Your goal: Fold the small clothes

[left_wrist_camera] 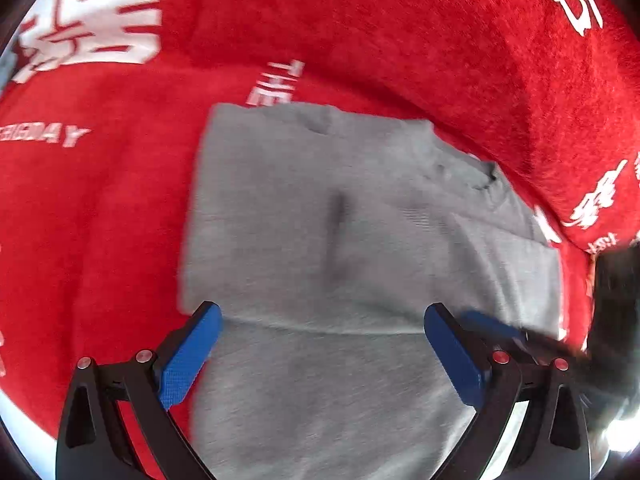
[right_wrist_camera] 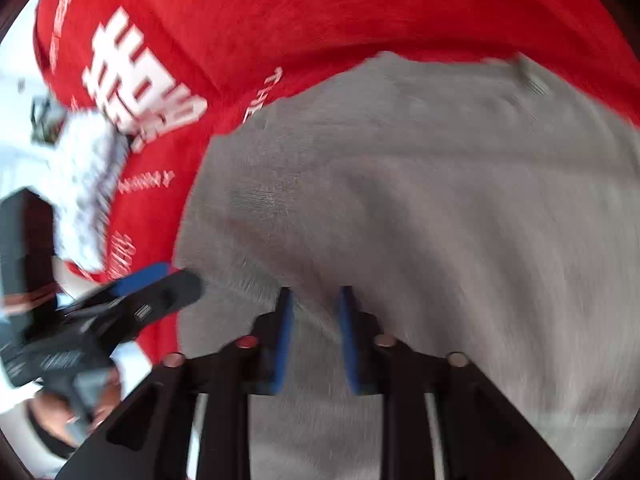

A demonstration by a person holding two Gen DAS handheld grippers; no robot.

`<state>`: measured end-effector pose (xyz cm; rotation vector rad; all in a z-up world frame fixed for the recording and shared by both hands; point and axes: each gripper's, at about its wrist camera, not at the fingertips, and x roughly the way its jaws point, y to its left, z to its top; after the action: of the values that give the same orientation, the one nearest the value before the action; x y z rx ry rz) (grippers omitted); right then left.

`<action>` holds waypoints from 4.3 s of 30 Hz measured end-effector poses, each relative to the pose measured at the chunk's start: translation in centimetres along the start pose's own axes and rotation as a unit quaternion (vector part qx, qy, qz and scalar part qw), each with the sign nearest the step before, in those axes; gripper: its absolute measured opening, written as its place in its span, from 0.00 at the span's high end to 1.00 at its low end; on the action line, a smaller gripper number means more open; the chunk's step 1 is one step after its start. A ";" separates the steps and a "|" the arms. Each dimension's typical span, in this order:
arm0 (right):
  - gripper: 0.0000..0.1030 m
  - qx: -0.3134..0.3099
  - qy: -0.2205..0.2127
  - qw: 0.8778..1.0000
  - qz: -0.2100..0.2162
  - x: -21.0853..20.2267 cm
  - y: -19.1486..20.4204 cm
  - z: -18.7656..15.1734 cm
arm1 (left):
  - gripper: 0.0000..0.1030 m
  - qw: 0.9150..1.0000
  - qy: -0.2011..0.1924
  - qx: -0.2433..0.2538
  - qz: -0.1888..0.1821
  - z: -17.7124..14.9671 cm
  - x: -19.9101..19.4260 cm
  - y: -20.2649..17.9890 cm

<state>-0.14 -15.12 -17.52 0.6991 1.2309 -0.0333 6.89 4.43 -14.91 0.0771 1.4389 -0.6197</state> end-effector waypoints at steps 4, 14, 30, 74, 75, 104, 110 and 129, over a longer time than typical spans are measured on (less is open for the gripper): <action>0.46 0.103 -0.043 0.994 0.014 -4.8 -5.1 -3.5 | 0.01 0.999 0.023 0.000 -0.024 1.3 2.3 -1.7; 0.57 0.385 -0.177 0.904 0.062 -11.2 -18.8 -10.2 | 0.87 0.999 0.014 -0.012 -0.028 3.0 2.3 -3.1; 0.71 0.267 -0.114 0.957 -0.012 -14.5 -20.4 -9.6 | 0.86 0.994 0.006 0.041 0.100 0.2 1.0 -1.9; 0.89 0.117 -0.027 0.986 -0.116 -10.8 -15.4 -5.3 | 0.86 0.982 0.019 0.072 0.171 -1.7 1.4 -6.5; 0.86 0.119 -0.023 0.985 -0.121 -11.0 -15.3 -5.5 | 0.86 0.981 0.021 0.074 0.175 -1.9 1.2 -6.7; 0.68 0.148 -0.023 0.984 -0.093 -15.3 -8.1 -7.1 | 0.86 0.979 0.052 0.089 0.175 -6.5 -6.8 -11.9; 0.59 0.155 -0.027 0.984 -0.089 -15.5 -6.6 -7.1 | 0.63 0.978 0.058 0.093 0.176 -7.2 -8.5 -12.0; 0.16 0.102 -0.071 0.983 -0.136 -18.3 -1.8 -6.2 | 0.00 0.973 0.011 0.086 0.215 -6.3 -12.9 -12.2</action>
<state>-12.67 -19.66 -3.43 0.6875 1.1885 -0.4338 -4.23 1.29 -0.05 0.5201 1.3306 -0.3824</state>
